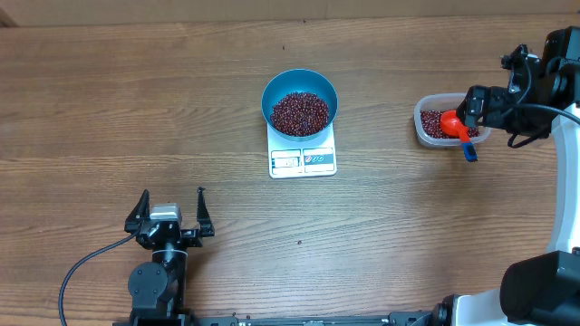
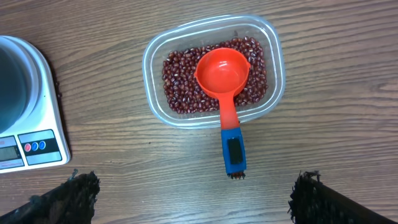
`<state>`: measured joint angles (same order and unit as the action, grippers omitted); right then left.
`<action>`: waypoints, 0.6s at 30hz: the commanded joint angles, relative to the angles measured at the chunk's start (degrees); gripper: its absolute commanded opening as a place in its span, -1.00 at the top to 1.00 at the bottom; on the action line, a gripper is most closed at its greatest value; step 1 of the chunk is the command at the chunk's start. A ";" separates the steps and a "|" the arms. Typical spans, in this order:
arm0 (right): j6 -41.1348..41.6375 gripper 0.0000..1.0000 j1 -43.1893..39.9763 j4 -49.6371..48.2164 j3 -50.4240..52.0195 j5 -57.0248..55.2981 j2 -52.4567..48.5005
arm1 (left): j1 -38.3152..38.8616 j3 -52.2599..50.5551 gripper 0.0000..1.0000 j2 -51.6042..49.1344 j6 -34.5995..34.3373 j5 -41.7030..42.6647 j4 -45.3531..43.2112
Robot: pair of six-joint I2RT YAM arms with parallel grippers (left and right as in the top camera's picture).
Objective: Scoop item into bowl and weigh 150g on scale
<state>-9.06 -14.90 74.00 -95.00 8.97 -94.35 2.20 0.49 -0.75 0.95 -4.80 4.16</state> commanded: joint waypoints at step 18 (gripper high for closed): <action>1.97 -1.00 0.20 -10.51 4.11 8.61 7.08 | -0.31 -0.22 -0.99 0.50 -0.74 -0.63 -0.13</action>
<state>-7.66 -14.90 65.82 -92.68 12.91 -92.60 2.20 0.49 -0.75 0.95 -4.80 4.14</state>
